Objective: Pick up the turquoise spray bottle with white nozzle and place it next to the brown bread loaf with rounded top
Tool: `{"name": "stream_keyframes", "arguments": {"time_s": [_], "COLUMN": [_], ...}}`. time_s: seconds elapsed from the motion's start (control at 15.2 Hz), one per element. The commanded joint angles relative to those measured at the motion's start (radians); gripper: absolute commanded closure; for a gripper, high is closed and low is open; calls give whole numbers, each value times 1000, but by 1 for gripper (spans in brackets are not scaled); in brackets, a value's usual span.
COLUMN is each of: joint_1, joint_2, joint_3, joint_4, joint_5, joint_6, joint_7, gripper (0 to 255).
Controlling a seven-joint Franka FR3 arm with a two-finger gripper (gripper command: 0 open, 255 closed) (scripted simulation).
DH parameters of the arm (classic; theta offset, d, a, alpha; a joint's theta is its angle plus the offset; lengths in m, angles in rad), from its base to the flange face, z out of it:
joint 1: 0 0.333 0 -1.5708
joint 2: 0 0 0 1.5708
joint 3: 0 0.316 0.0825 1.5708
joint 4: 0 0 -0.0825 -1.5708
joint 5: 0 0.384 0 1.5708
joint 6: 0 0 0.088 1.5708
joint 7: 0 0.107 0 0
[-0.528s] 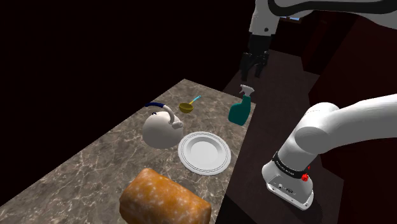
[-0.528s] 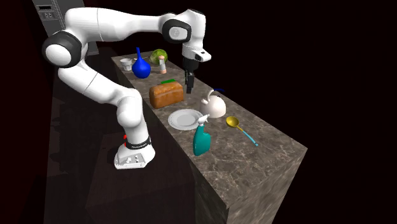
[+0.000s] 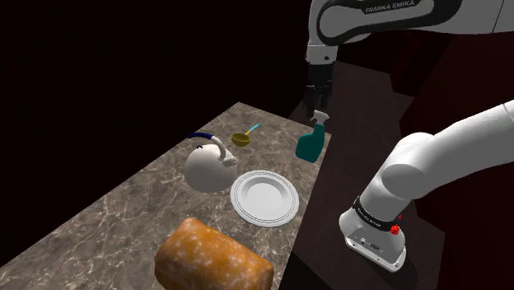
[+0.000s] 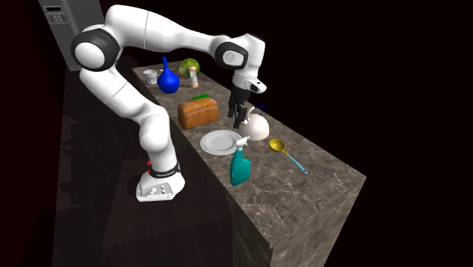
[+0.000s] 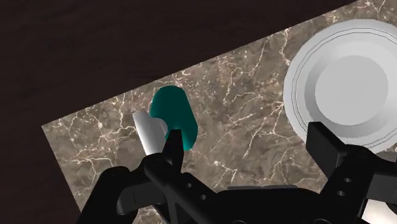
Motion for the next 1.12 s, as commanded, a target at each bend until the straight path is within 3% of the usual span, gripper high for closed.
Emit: {"name": "stream_keyframes", "arguments": {"time_s": [0.0, 0.66, 1.06], "joint_1": [3, -4, -14], "joint_2": [76, 483, 490], "joint_3": [-14, -60, -69], "joint_4": [7, 96, 22], "joint_5": [-30, -181, -195], "joint_6": [28, 170, 251], "joint_7": [-54, -276, -270], "gripper": [0, 0, 0]}}
